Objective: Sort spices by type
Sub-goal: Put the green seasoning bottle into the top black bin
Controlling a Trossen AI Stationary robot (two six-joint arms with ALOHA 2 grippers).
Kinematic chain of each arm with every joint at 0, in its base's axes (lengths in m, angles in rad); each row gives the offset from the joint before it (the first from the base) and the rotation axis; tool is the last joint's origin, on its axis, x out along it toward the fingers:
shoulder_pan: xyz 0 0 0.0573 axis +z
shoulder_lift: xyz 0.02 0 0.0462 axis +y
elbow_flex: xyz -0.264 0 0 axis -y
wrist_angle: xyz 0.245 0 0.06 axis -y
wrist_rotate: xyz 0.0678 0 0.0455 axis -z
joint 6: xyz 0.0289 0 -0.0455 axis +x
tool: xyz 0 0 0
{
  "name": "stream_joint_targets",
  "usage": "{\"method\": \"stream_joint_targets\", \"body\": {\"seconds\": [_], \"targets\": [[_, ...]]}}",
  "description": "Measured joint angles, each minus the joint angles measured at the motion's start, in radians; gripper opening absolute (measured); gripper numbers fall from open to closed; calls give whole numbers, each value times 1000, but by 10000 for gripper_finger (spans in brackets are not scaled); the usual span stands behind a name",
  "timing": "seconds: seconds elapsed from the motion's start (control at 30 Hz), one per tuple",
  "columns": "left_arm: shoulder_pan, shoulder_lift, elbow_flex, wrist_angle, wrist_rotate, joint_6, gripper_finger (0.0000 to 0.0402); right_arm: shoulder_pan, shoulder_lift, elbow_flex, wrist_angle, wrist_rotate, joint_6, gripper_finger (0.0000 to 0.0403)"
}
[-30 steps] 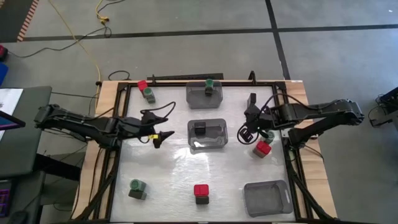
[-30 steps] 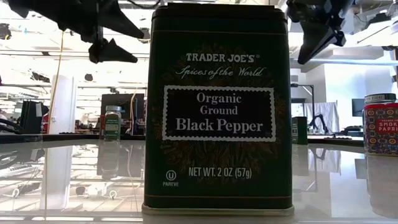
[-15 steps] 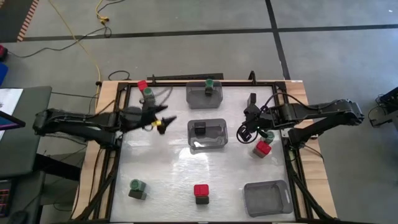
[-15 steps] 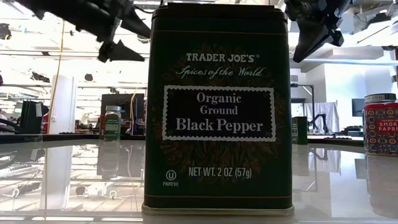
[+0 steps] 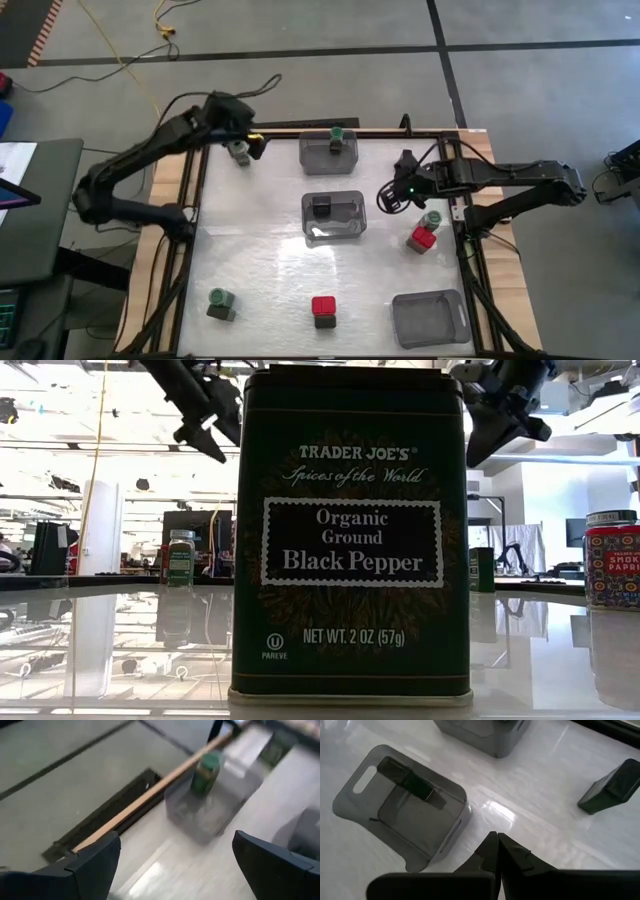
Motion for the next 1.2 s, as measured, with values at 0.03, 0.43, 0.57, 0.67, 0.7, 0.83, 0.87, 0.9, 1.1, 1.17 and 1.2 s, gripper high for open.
{"method": "stream_joint_targets", "body": {"seconds": [0.03, 0.43, 0.57, 0.67, 0.7, 0.83, 0.87, 0.9, 1.1, 1.17, 1.2], "targets": [[10, 27, 23, -29, 3, 50, 366, -5, 0, 0, 0, 0, -2, 36], [101, 276, 130, -336, -28, 620, 366, -49, 0, 0, 4, 0, -115, 36], [127, 326, 130, -365, -29, 633, 366, -48, 0, 0, 4, 0, -118, 36], [145, 333, 130, -374, -26, 656, 366, -48, 0, 0, 4, 0, -120, 36], [154, 333, 131, -377, -24, 667, 366, -46, 0, 0, 4, 0, -119, 36], [197, 333, 131, -421, -24, 683, 366, -45, 0, 0, -2, 0, -119, 36], [209, 333, 131, -431, -23, 683, 366, -45, 1, 0, -9, 0, -119, 36], [222, 333, 131, -438, -20, 683, 366, -45, 3, 0, -17, 0, -119, 36], [284, 333, 131, -437, 57, 686, 366, -53, 6, 0, -34, -1, -118, 36], [293, 333, 131, -441, 80, 698, 366, -53, 6, 0, -35, 0, -118, 36], [295, 333, 129, -441, 86, 704, 366, -53, 6, 0, -35, 5, -117, 36]]}}
